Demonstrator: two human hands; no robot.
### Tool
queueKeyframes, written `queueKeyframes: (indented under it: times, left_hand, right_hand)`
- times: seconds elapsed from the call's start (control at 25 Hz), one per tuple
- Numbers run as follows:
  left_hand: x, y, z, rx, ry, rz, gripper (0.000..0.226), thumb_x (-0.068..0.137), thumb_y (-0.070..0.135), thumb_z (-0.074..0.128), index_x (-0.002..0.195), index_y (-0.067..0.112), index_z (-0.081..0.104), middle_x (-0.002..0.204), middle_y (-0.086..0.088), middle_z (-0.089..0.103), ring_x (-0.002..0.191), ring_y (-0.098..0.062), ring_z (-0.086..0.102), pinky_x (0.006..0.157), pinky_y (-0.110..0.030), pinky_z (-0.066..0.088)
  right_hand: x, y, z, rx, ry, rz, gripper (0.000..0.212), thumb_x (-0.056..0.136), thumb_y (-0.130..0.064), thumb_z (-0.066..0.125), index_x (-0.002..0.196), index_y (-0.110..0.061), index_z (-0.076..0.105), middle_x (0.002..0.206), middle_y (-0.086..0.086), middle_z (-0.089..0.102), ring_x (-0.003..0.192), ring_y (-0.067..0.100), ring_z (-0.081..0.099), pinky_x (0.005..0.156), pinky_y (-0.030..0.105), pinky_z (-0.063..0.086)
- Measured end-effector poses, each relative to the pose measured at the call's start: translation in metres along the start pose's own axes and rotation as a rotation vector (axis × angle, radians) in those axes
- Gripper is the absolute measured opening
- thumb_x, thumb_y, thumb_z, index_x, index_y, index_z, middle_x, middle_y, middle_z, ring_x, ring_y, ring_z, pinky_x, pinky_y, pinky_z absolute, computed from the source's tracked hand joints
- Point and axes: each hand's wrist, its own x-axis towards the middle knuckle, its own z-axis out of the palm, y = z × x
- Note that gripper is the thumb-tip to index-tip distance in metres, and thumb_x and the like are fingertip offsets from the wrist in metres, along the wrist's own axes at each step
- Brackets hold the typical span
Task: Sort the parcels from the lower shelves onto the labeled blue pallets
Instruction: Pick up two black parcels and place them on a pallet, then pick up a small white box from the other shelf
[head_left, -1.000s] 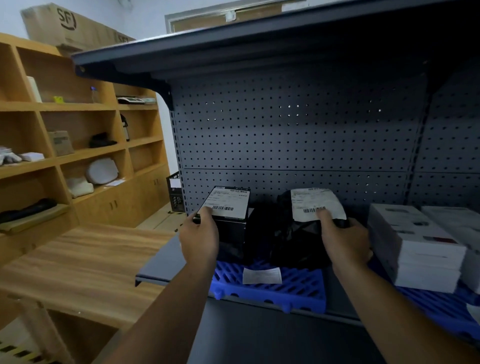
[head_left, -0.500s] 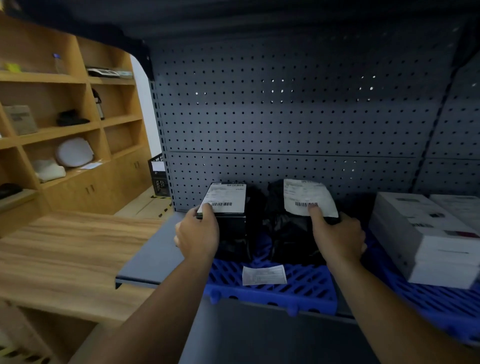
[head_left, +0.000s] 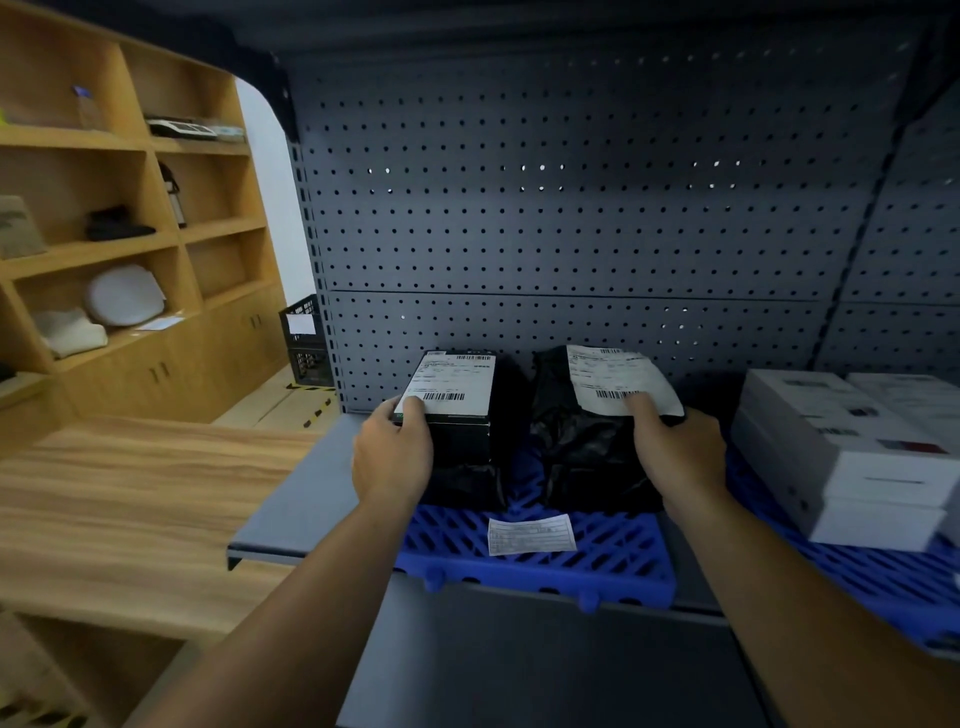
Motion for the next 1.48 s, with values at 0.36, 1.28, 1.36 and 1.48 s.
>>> queueKeyframes:
  times: [0.36,1.28,1.36,1.48]
  left_hand:
    - [0.003,-0.001,-0.004,0.009,-0.06,-0.002,0.051,0.091,0.054,0.043,0.127,0.024,0.064,0.101,0.002,0.072,0.093,-0.023,0.065,0.088,-0.045,0.055]
    - [-0.255,0.121,0.208,0.108,-0.529,1.13,0.038,0.089,0.049,0.05,0.109,0.023,0.07,0.11,0.008,0.068,0.107,-0.019,0.058,0.097,-0.03,0.038]
    - [-0.302,0.137,0.249,0.089,-0.58,1.158,0.039,0.088,0.05,0.05,0.109,0.025,0.071,0.108,0.008,0.069,0.106,-0.02,0.06,0.095,-0.033,0.04]
    - [-0.379,0.159,0.312,0.076,-0.656,1.189,0.043,0.088,0.053,0.048,0.114,0.026,0.07,0.111,0.009,0.069,0.107,-0.017,0.059,0.097,-0.033,0.04]
  right_hand:
    - [0.002,-0.006,-0.004,-0.006,-0.027,0.001,0.03,0.087,-0.046,0.064,0.083,-0.017,0.068,0.085,0.0,0.07,0.082,0.02,0.067,0.078,0.042,0.058]
    - [-0.054,0.042,-0.31,-0.858,0.429,-0.581,0.041,0.085,-0.042,0.063,0.121,-0.022,0.064,0.12,-0.007,0.06,0.113,0.019,0.058,0.098,0.04,0.044]
    - [-0.052,0.061,-0.369,-0.876,0.485,-0.544,0.041,0.084,-0.042,0.061,0.118,-0.021,0.065,0.119,-0.006,0.061,0.113,0.02,0.059,0.097,0.04,0.045]
    - [-0.047,0.09,-0.463,-0.916,0.544,-0.472,0.042,0.083,-0.044,0.062,0.119,-0.022,0.067,0.12,-0.005,0.062,0.114,0.019,0.059,0.098,0.036,0.042]
